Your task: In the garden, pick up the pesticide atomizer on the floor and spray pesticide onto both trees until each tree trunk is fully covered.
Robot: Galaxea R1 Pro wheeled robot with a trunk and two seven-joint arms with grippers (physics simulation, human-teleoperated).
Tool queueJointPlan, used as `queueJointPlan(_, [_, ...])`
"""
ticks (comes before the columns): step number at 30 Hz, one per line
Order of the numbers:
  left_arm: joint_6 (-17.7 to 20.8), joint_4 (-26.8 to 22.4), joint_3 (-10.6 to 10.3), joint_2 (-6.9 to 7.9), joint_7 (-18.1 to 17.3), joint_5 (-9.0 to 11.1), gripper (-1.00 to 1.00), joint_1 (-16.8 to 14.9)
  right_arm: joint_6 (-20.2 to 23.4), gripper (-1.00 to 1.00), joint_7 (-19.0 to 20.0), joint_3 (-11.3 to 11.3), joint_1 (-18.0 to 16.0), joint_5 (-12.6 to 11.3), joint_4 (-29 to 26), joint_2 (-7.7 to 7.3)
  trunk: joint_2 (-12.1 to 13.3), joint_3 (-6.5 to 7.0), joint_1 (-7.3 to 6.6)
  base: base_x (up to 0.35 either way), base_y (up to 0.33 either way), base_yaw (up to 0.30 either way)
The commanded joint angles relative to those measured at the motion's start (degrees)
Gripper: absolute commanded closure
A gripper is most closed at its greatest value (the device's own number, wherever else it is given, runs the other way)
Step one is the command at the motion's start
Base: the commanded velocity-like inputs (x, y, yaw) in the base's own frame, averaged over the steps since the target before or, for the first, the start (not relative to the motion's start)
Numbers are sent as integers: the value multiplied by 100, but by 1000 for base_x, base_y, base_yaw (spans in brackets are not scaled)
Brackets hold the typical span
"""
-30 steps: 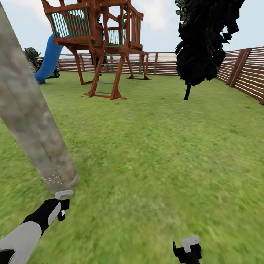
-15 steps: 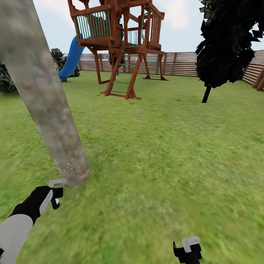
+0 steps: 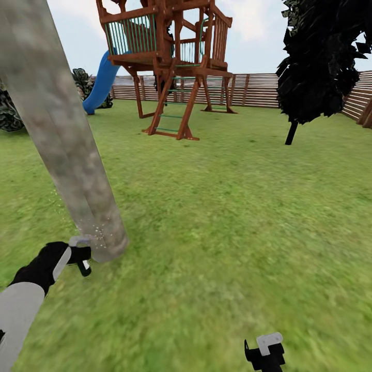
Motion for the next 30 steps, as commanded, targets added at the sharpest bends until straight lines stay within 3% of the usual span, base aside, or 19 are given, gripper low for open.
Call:
queueJointPlan(1, [59,-8,8,223,-7,40,100,-33,0,-100,0,1,0,0,0,0,0,0,0,0,0,0])
queueJointPlan(3, [80,-15,9,405,-6,48,100,-26,0,-100,0,1,1,-6,0,3,0,0,0,0,0,90])
queueJointPlan(5, [79,-47,-10,389,-5,56,100,-9,0,-100,-1,5,2,-8,-1,8,0,0,0,0,0,236])
queueJointPlan(8, [85,-161,-26,-16,3,49,100,-78,0,-100,0,5,1,-9,-1,3,0,0,0,0,0,271])
queueJointPlan(10, [94,-284,-18,-52,4,55,100,-162,0,-100,0,5,2,-9,0,7,0,0,0,0,0,274])
queueJointPlan(12, [106,-337,6,50,4,40,100,-316,0,-100,0,1,2,-9,-3,7,0,0,0,0,0,119])
queueJointPlan(16, [203,-341,1,415,-4,55,100,-421,0,-100,0,3,2,-9,-3,1,0,0,0,0,0,16])
queueJointPlan(18, [397,-380,-30,338,-23,57,100,-440,0,-100,0,5,2,-7,-3,1,0,0,0,0,0,0])
queueJointPlan(19, [715,-608,-48,195,-192,24,100,-452,0,-100,0,5,2,-3,-1,0,0,0,0,0,0,0])
queueJointPlan(20, [944,-778,-75,164,-298,9,100,-455,0,-100,0,1,2,-2,-1,0,0,0,0,0,0,0])
queueJointPlan(22, [1425,-1166,-133,187,-427,-10,100,-539,0,-100,0,3,0,-1,0,0,0,0,0,0,0,0])
queueJointPlan(26, [1639,-1253,-176,350,-451,-11,100,-669,0,-100,0,5,2,0,0,0,0,0,0,0,0,0])
queueJointPlan(30, [1650,-1257,-356,373,-452,-14,100,-622,0,-100,0,5,2,0,-7,-32,0,0,0,34,-11,0])
